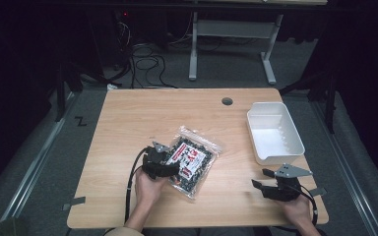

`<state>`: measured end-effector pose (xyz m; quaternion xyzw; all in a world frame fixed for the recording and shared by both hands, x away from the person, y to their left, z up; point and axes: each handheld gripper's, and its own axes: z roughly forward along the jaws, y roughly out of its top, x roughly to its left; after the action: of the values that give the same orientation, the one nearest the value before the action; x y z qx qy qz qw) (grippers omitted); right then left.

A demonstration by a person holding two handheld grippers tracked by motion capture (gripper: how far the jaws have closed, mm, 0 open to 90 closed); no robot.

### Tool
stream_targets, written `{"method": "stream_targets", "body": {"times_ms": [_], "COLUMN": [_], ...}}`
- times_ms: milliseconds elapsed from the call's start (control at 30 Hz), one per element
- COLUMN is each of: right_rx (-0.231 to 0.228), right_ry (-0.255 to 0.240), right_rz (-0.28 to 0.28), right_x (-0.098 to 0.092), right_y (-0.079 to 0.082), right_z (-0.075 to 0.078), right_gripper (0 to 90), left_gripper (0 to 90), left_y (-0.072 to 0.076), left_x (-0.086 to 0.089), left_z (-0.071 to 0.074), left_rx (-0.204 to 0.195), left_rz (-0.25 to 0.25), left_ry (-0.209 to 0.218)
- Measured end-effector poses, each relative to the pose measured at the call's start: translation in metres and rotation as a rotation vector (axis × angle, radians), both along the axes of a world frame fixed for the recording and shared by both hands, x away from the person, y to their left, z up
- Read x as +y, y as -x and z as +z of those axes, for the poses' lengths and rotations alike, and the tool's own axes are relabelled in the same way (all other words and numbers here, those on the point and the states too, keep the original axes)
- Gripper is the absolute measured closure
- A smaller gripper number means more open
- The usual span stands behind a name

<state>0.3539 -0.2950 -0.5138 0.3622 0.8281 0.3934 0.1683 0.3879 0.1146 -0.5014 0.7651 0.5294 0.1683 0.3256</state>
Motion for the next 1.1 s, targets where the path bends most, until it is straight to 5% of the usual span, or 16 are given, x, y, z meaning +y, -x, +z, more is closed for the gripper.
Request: {"method": "stream_targets", "body": {"times_ms": [733,1100], "right_rx": [-0.001,0.008], "right_ry": [0.012,-0.039], "right_rz": [-0.008,0.0], "right_x": [0.0,0.002], "right_y": [0.0,0.001], "right_z": [-0.001,0.002], "right_gripper": [36.3,34.5], "left_gripper": [24.3,24.3], "left_y": [-0.001,0.003], "left_x": [-0.01,-0.01], "left_z": [-0.012,-0.015], "left_rx": [0.028,0.03], "left_rz": [-0.045,-0.07], "left_ry": [-0.083,-0.108]}}
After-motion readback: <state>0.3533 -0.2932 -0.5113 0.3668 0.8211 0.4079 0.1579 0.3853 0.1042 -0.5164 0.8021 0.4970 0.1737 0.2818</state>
